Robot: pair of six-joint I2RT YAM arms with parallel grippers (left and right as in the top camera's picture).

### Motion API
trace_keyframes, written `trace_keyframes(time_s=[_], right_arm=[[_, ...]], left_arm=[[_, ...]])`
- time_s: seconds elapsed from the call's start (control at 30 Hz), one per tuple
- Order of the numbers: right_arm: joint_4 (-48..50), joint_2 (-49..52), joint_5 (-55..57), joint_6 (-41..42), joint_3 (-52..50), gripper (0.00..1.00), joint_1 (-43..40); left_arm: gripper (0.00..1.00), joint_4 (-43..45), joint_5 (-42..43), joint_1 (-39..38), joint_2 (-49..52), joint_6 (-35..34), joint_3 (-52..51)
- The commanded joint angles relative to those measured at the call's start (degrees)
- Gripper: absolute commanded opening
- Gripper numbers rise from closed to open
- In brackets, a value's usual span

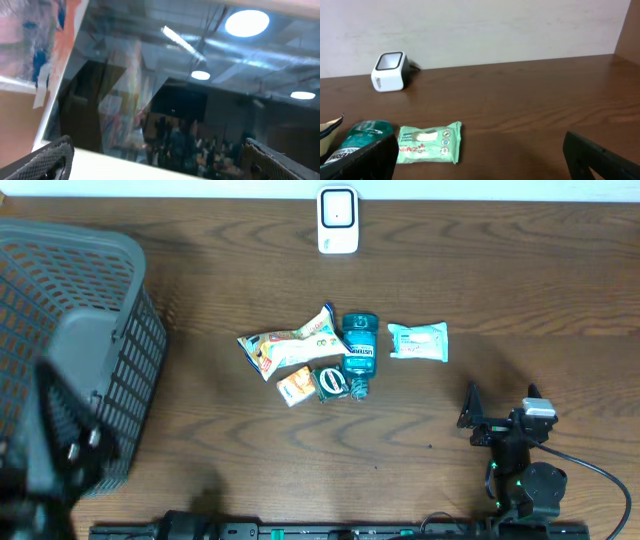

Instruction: Scan the item barcode

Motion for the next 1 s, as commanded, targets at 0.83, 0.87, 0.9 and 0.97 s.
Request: trace_keyframes(time_s=[0.83, 0.87, 0.9, 0.97], right_arm=[[-0.09, -0.09, -2.23, 2.75, -0.09, 0.99, 0.13], [-0.07, -0.09, -2.23, 3.72, -0.09, 0.99, 0.13], [-0.02, -0.09, -2.23, 4.07, -0.09, 0.99, 0.13], [0.61, -0.09, -2.32, 4.74, -0.09, 0.99, 0.13]], left_arm=[[0.98, 3.91, 2.1, 0.09, -24.04, -0.66, -12.15], [0.98, 3.89, 1.29, 0.09, -24.06, -0.66, -12.7], [0.98, 3.06, 0.15, 0.07, -24.04, -0.66, -13.25], [0.98, 0.66, -1.81, 0.09, -24.04, -0.66, -14.86]])
